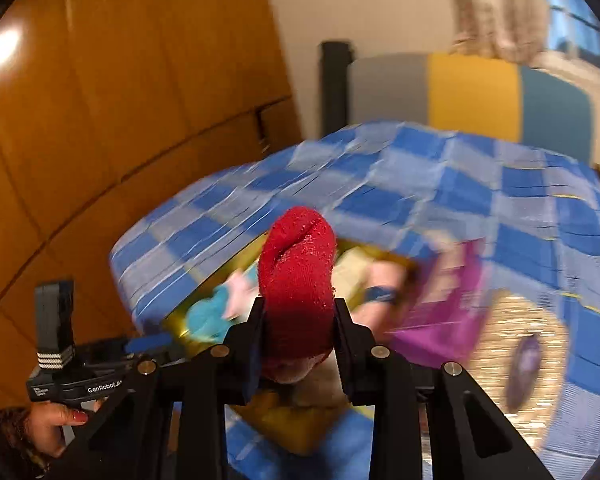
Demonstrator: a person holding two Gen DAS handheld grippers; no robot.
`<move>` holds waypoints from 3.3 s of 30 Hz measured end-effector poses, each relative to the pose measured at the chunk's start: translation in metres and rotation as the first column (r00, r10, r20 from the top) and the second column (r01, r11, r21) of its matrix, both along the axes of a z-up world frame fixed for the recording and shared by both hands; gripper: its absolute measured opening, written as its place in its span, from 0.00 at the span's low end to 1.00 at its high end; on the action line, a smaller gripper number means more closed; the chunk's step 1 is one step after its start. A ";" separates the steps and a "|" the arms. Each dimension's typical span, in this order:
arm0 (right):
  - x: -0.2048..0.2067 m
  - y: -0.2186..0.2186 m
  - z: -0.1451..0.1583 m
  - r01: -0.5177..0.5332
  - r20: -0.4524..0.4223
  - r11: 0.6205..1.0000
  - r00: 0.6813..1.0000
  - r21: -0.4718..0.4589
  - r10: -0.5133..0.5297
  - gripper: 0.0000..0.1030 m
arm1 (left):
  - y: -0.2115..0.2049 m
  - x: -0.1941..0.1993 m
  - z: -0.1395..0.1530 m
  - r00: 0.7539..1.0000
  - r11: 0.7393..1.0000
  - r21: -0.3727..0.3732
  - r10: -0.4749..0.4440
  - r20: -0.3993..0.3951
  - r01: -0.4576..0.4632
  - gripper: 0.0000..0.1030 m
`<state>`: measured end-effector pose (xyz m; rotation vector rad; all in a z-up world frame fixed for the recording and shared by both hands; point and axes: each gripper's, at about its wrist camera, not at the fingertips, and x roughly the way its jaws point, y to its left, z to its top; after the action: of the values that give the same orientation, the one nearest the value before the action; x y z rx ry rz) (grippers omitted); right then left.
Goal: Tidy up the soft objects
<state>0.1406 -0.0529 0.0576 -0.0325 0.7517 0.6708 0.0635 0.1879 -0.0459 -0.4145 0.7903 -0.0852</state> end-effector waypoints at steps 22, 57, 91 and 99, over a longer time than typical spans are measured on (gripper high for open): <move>0.040 0.071 -0.127 -0.035 -0.306 0.986 0.952 -0.166 -0.018 0.39 | 0.020 -0.022 0.012 0.997 1.000 -0.016 0.010 0.070 -0.009 0.43; -0.048 0.035 -0.018 0.310 0.109 0.942 0.949 -0.126 -0.297 1.00 | -0.031 -0.026 0.050 0.974 0.892 0.417 0.218 -0.057 -0.175 0.44; -0.063 0.022 -0.025 0.452 0.096 0.875 0.892 -0.174 -0.442 1.00 | -0.049 -0.034 0.070 0.983 0.907 0.388 0.184 -0.017 -0.163 0.43; -0.062 0.023 -0.026 0.452 0.093 0.873 0.892 -0.182 -0.442 1.00 | -0.051 -0.035 0.072 0.985 0.905 0.396 0.171 -0.004 -0.155 0.43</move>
<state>0.0786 -0.0300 0.0316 -0.0557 0.7435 0.1482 0.0287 0.1365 0.0260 -0.0967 0.7855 0.2384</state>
